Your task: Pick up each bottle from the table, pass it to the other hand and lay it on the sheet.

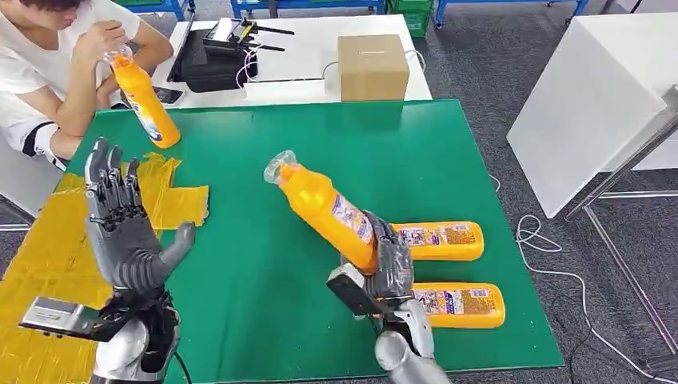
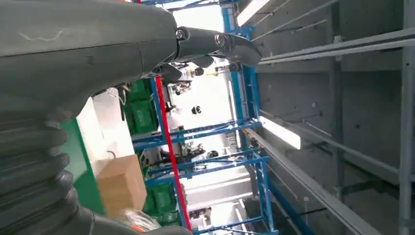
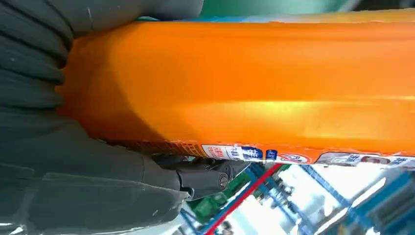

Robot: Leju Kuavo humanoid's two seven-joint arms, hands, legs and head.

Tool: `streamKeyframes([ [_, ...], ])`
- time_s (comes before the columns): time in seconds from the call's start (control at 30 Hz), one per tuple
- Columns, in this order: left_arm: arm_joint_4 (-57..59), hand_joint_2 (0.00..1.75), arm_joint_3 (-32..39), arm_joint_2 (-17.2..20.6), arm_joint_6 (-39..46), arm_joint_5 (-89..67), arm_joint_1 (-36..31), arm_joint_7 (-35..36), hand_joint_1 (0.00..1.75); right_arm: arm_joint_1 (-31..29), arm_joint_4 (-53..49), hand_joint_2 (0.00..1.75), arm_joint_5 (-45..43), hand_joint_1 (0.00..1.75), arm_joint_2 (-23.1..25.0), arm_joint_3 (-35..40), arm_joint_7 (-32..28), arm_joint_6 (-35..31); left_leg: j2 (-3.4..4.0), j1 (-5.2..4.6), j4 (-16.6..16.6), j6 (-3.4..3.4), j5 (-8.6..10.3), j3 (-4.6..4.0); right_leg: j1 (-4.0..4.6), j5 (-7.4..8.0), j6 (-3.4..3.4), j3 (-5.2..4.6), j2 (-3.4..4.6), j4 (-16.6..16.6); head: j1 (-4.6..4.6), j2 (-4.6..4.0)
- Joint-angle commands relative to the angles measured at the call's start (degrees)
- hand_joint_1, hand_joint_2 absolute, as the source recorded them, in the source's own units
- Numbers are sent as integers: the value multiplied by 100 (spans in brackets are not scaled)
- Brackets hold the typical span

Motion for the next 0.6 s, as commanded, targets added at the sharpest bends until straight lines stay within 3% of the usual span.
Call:
streamKeyframes([
  [0.03,209,175,-199,225,-1464,1590,-36,498,0,251,-769,175,-1453,175,197,-940,-912,-52,-4,0,-3,-1,-1,2,0,-2,5,3,-5,-3,0,0],
  [0.2,527,175,-110,285,-1877,1631,-89,662,0,342,-1021,175,-2191,175,204,-1170,-1193,233,-20,2,-7,-2,0,5,1,-1,6,12,-12,-10,0,0],
  [0.33,1470,175,-393,568,-2089,1446,-453,1556,0,463,-1351,175,-2904,175,138,-1212,-1510,701,-12,4,-10,-4,-1,9,2,-2,5,16,-9,-11,0,0],
  [0.43,2254,175,-662,597,-2369,1580,-844,1709,0,318,-1248,175,-2911,175,61,-984,-1519,871,-40,1,-12,-3,6,12,2,-3,4,19,-38,-14,0,0],
  [0.6,2721,175,-891,548,-2469,1812,-1260,1931,0,21,-923,175,-2935,175,28,-745,-1536,1006,-22,3,-6,-1,4,6,3,4,5,10,-16,-12,0,0],
])
